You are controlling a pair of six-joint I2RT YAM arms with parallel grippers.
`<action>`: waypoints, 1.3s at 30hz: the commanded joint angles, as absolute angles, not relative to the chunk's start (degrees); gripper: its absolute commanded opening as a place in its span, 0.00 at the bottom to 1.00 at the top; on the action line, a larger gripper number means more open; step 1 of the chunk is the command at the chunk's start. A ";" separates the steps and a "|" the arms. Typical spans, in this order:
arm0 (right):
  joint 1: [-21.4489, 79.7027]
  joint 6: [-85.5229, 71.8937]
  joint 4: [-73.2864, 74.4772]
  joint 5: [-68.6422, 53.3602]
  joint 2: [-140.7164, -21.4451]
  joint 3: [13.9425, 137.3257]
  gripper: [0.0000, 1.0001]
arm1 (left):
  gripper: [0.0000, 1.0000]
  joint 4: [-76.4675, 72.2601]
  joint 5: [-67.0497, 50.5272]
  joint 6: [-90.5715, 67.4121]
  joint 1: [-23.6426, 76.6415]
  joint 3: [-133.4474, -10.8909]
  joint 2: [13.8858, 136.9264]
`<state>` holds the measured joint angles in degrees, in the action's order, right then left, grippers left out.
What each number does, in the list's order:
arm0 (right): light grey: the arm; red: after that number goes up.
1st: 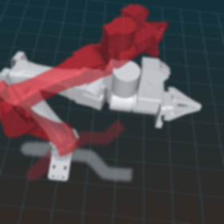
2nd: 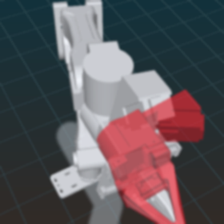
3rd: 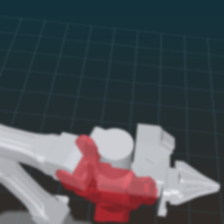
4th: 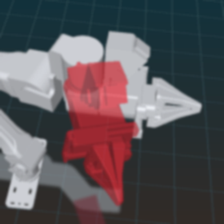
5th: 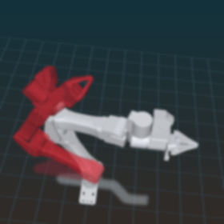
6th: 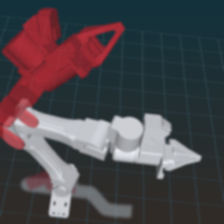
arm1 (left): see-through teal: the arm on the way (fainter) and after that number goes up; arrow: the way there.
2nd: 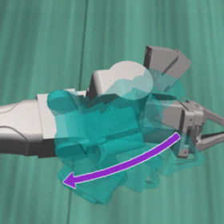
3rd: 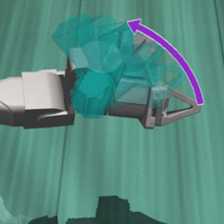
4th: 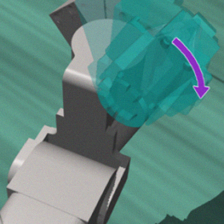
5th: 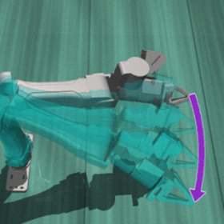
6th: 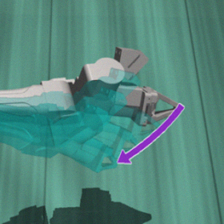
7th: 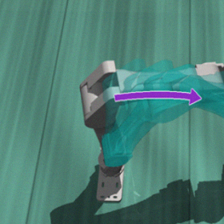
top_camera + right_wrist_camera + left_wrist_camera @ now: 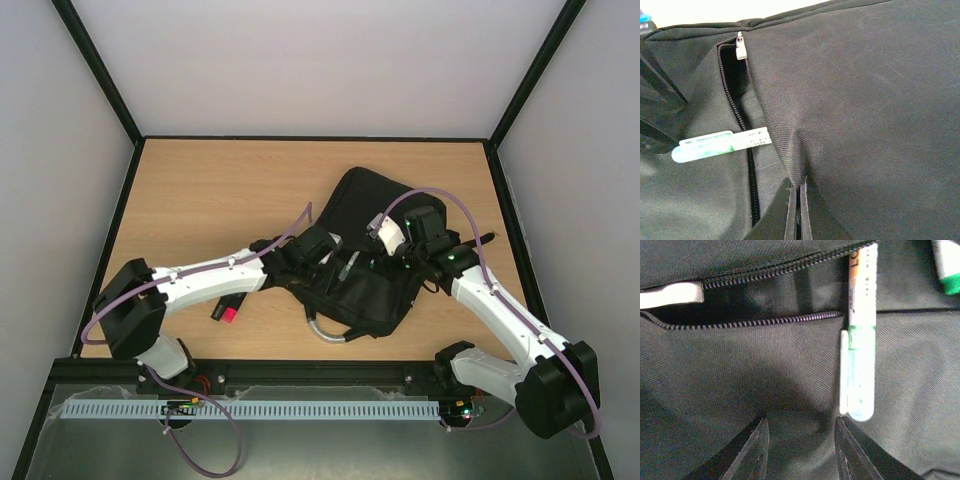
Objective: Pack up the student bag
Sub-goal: Place the stationery in the student bag.
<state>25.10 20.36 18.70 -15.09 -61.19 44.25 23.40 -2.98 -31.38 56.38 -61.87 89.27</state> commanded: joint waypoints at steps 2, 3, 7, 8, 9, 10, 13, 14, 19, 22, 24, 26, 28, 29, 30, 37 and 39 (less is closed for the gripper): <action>25.67 20.57 18.26 -18.28 -61.17 44.03 0.01 | 0.35 19.73 -3.77 -30.27 56.78 -65.08 93.73; 25.66 20.57 18.28 -18.23 -61.16 44.04 0.01 | 0.33 19.29 -3.78 -30.14 56.78 -65.80 94.44; 25.67 20.58 18.17 -18.11 -61.17 44.03 0.01 | 0.22 18.10 -2.95 -29.63 56.80 -68.98 97.61; 25.66 20.57 18.26 -18.11 -61.12 44.03 0.01 | 0.20 17.87 -3.03 -29.62 56.78 -69.93 98.36; 25.66 20.57 18.28 -18.06 -61.17 44.03 0.01 | 0.17 17.85 -2.99 -29.60 56.76 -70.87 99.23; 25.66 20.57 18.28 -18.02 -61.17 44.03 0.01 | 0.15 17.73 -2.73 -29.74 56.77 -71.74 99.88; 25.69 20.63 18.28 -18.02 -61.10 44.03 0.01 | 0.10 17.73 -0.17 -30.21 56.78 -73.31 100.86; 25.67 20.66 18.24 -18.02 -61.08 44.03 0.01 | 0.09 18.08 0.63 -30.43 56.78 -73.61 100.87; 25.60 20.57 18.24 -17.98 -60.95 44.03 0.01 | 0.25 24.26 6.92 -34.60 56.93 -72.34 97.12; 25.58 20.65 18.21 -18.06 -60.91 44.03 0.01 | 0.41 24.51 8.60 -37.06 57.97 -67.98 91.51; 25.58 20.66 18.17 -18.15 -61.02 44.03 0.01 | 0.44 23.26 7.59 -38.25 58.99 -65.35 88.52; 25.58 20.74 18.25 -18.19 -61.24 44.03 0.01 | 0.47 21.25 6.09 -39.32 60.26 -63.42 86.73; 25.58 20.74 18.28 -18.22 -61.39 44.04 0.01 | 0.50 19.60 5.00 -39.75 61.53 -62.53 86.34; 25.58 20.74 18.24 -18.22 -61.47 44.08 0.01 | 0.50 19.26 4.75 -39.99 62.01 -62.43 86.69; 25.58 20.74 18.34 -18.21 -61.52 44.12 0.01 | 0.50 19.17 4.60 -40.16 62.24 -62.56 87.39; 25.49 20.49 18.35 -17.84 -61.01 44.04 0.01 | 0.45 20.70 6.28 -40.49 62.32 -64.47 93.11; 25.41 20.53 18.31 -17.84 -61.00 44.03 0.01 | 0.40 20.45 6.81 -40.31 62.30 -64.79 94.24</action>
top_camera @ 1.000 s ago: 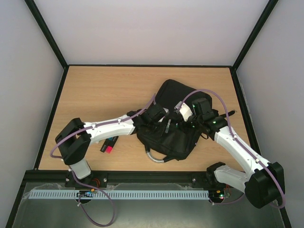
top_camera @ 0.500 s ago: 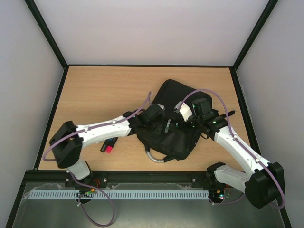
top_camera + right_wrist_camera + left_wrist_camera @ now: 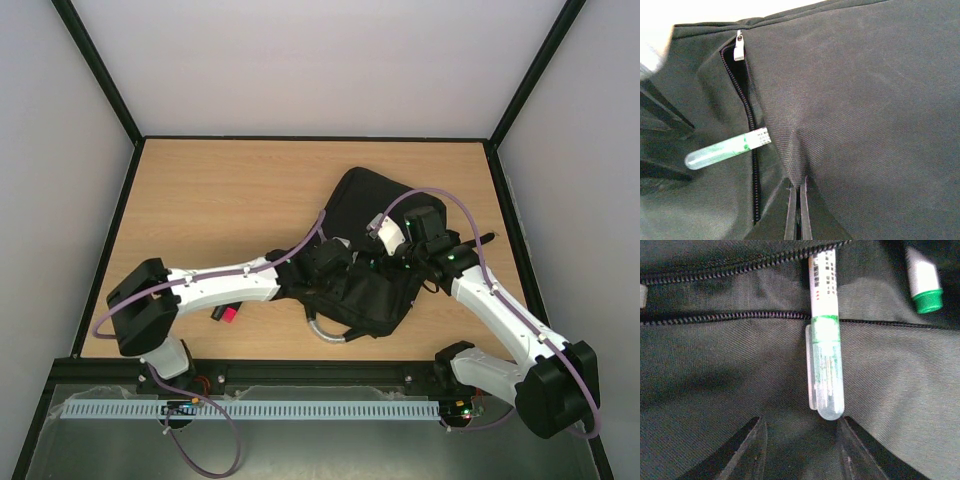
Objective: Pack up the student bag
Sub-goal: Place the stationery in the student bag.
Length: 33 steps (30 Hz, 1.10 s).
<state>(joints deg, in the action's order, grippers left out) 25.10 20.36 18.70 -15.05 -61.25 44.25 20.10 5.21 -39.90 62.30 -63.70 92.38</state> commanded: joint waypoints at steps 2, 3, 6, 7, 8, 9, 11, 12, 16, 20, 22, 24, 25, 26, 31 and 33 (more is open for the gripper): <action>25.40 20.57 18.35 -17.89 -61.00 44.03 0.01 | 0.36 19.79 8.06 -39.94 62.23 -65.06 95.00; 25.40 20.58 18.37 -17.97 -61.14 44.03 0.01 | 0.35 19.45 8.68 -39.72 62.27 -65.31 95.37; 25.40 20.61 18.44 -18.06 -61.32 44.03 0.01 | 0.31 18.46 9.60 -38.77 61.96 -66.88 96.78; 25.40 20.57 18.41 -18.06 -61.34 44.04 0.01 | 0.28 18.12 9.77 -38.42 61.91 -67.55 97.31; 25.40 20.57 18.48 -18.00 -61.27 44.03 0.01 | 0.25 17.77 10.02 -37.98 61.81 -68.28 97.90; 25.40 20.57 18.44 -18.02 -61.26 43.99 0.01 | 0.22 17.49 10.20 -37.45 61.72 -69.06 98.52; 25.40 20.57 18.45 -18.00 -61.20 44.04 0.01 | 0.17 17.34 10.60 -36.24 61.51 -71.13 99.97; 25.40 20.61 18.46 -17.94 -61.13 44.03 0.01 | 0.15 17.25 10.77 -35.50 61.42 -72.16 100.85; 25.29 20.57 18.37 -17.85 -60.90 44.04 0.01 | 0.07 15.84 11.92 -32.76 61.40 -75.04 102.53; 25.14 20.57 18.36 -17.98 -60.83 44.03 0.01 | 0.02 12.72 13.55 -30.79 61.23 -75.83 103.12; 25.14 20.57 18.42 -18.01 -60.86 44.03 0.01 | 0.02 10.61 13.58 -29.85 61.21 -75.66 103.47; 25.14 20.54 18.37 -18.10 -60.86 44.03 0.01 | 0.02 8.05 13.09 -28.97 61.17 -75.45 103.81; 25.14 20.52 18.37 -18.11 -60.91 44.03 0.01 | 0.02 6.86 13.02 -28.83 61.17 -75.35 104.07; 25.18 20.54 18.37 -18.11 -60.99 44.03 0.01 | 0.02 5.99 12.90 -28.83 61.13 -75.59 104.37; 25.00 20.48 18.41 -18.02 -60.98 44.03 0.01 | 0.15 3.11 10.62 -28.76 61.00 -76.25 106.16; 24.90 20.48 18.45 -18.04 -60.91 44.03 0.01 | 0.26 3.99 10.52 -29.10 61.04 -76.30 106.00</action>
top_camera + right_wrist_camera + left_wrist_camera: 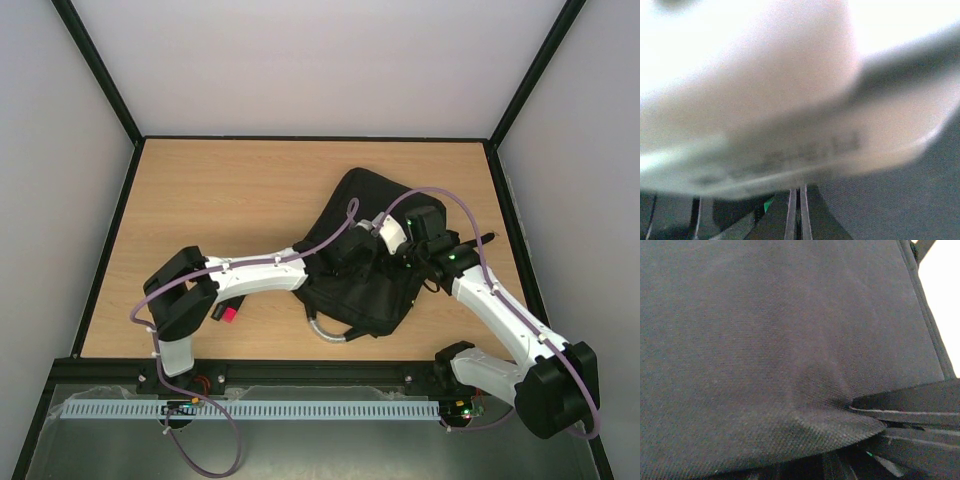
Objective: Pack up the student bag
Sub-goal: Place the stationery in the student bag.
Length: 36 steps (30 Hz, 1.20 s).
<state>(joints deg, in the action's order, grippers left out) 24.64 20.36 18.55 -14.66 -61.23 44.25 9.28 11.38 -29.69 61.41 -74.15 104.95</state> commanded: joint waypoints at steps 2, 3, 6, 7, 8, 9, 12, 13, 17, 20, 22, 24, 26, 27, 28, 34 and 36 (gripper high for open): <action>24.83 20.48 18.46 -18.02 -60.82 44.03 0.01 | 0.32 4.44 11.32 -29.84 61.03 -75.22 104.41; 24.79 20.48 18.38 -17.96 -60.81 44.03 0.01 | 0.35 4.55 12.05 -30.31 61.03 -74.47 103.48; 24.79 20.30 18.25 -17.30 -61.05 44.10 0.01 | 0.41 6.43 13.18 -31.40 61.07 -73.55 101.13; 24.74 20.30 18.27 -17.35 -61.16 44.12 0.01 | 0.43 7.71 13.12 -31.74 61.08 -73.68 100.64; 24.76 20.30 18.28 -17.37 -61.13 44.12 0.01 | 0.44 8.93 12.97 -32.07 61.06 -73.77 100.15; 24.76 20.30 18.28 -17.40 -61.05 44.12 0.01 | 0.45 10.46 12.78 -32.42 61.17 -73.63 99.45; 24.70 20.31 18.28 -17.46 -60.74 44.09 0.01 | 0.48 13.18 12.66 -33.04 61.66 -72.10 96.46; 24.70 20.35 18.28 -17.45 -60.71 44.13 0.01 | 0.48 14.14 12.65 -33.23 61.77 -71.39 95.32; 24.70 20.40 18.28 -17.43 -60.42 44.13 0.01 | 0.49 18.17 12.66 -33.89 62.14 -68.36 89.90; 24.63 20.39 18.28 -17.50 -60.47 44.12 0.01 | 0.50 20.33 12.59 -34.62 62.24 -64.87 85.08; 24.61 20.45 18.28 -17.49 -60.47 44.12 0.01 | 0.50 21.46 12.65 -34.90 62.27 -62.19 81.53; 24.61 20.43 18.28 -17.56 -60.52 44.12 0.01 | 0.52 23.78 14.09 -35.67 62.25 -59.66 78.49; 24.61 20.52 18.35 -17.59 -60.55 44.12 0.01 | 0.56 26.95 15.96 -36.29 61.92 -57.54 75.72; 24.61 20.48 18.37 -17.54 -60.56 44.12 0.01 | 0.61 28.34 16.64 -36.86 61.54 -56.24 74.21; 24.61 20.48 18.34 -17.51 -60.56 44.13 0.01 | 0.64 29.37 17.00 -37.57 60.99 -54.74 72.67; 24.61 20.58 18.36 -17.63 -60.62 44.11 0.01 | 0.80 34.76 16.38 -44.27 54.65 -45.65 64.68; 24.61 20.65 18.43 -17.60 -60.62 44.12 0.01 | 0.82 36.83 16.36 -46.00 52.09 -43.99 63.53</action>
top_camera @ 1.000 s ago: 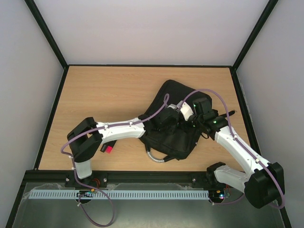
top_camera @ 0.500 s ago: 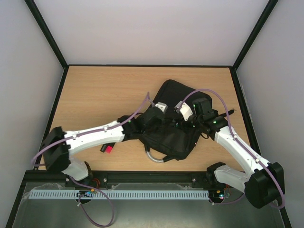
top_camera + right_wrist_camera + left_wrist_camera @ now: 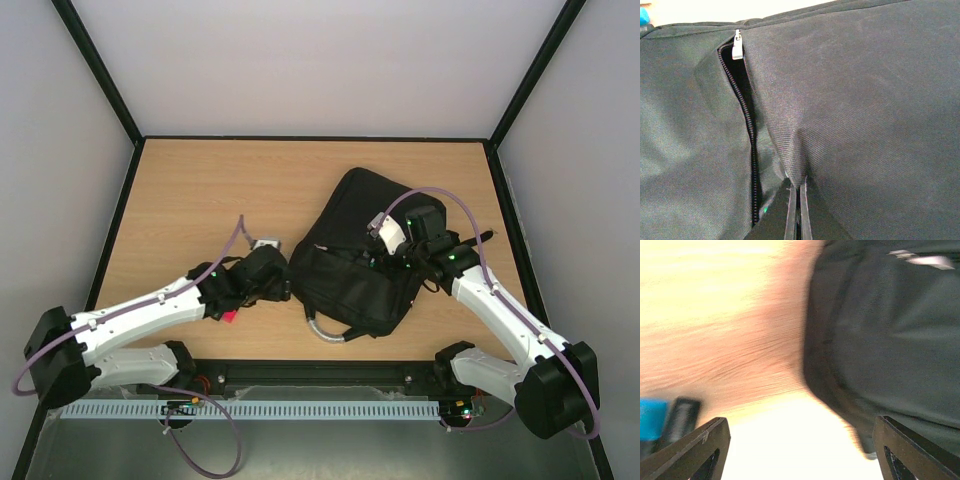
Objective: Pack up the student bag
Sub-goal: Place the stationery in the student bag, then pick up the stationery from the center of the board.
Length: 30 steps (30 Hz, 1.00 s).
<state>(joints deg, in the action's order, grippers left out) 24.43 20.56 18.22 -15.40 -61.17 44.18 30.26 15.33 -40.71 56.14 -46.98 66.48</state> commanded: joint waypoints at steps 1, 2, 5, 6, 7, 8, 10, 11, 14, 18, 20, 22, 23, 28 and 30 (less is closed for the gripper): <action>24.63 20.73 18.45 -17.66 -60.63 44.12 0.01 | 0.83 37.87 16.50 -46.69 50.81 -43.47 63.16; 24.61 20.82 18.46 -17.61 -60.64 44.07 0.01 | 0.83 38.49 16.29 -46.70 49.51 -42.94 62.90; 24.61 20.96 18.54 -17.60 -60.73 44.10 0.01 | 0.84 38.90 15.51 -46.76 46.04 -41.10 62.80; 24.61 20.95 18.61 -17.55 -60.86 44.12 0.01 | 0.84 38.83 14.99 -46.80 45.00 -40.26 63.02; 24.61 20.98 18.62 -17.59 -60.90 44.14 0.01 | 0.84 38.89 14.61 -46.92 44.45 -39.75 63.33; 24.61 21.00 18.70 -17.58 -60.82 44.12 0.01 | 0.84 39.00 14.52 -47.10 44.12 -39.25 63.81; 24.61 21.07 18.68 -17.61 -60.71 44.13 0.01 | 0.84 38.41 14.39 -47.08 43.91 -38.78 64.87; 24.61 21.09 18.68 -17.65 -60.71 44.12 0.01 | 0.84 38.42 14.71 -47.26 43.73 -38.76 65.48; 24.61 21.24 18.74 -17.60 -60.90 44.21 0.01 | 0.82 38.23 15.45 -47.61 43.17 -38.24 67.09; 24.61 21.27 18.95 -17.58 -60.91 44.21 0.01 | 0.82 37.61 15.00 -47.88 43.15 -37.05 67.89; 24.61 21.27 18.98 -17.45 -60.84 44.21 0.01 | 0.82 37.73 14.94 -48.42 43.15 -36.57 68.13; 24.61 21.27 18.96 -17.41 -60.69 44.23 0.01 | 0.82 37.98 15.15 -49.19 43.13 -36.30 68.20; 24.61 21.27 18.98 -17.45 -60.63 44.26 0.01 | 0.82 38.20 15.57 -49.74 43.15 -36.19 68.20; 24.61 21.27 19.03 -17.49 -60.64 44.21 0.01 | 0.82 37.68 16.07 -50.95 43.15 -35.21 69.04; 24.56 21.27 19.07 -17.54 -60.62 44.21 0.01 | 0.81 37.14 15.71 -50.97 43.15 -34.80 69.83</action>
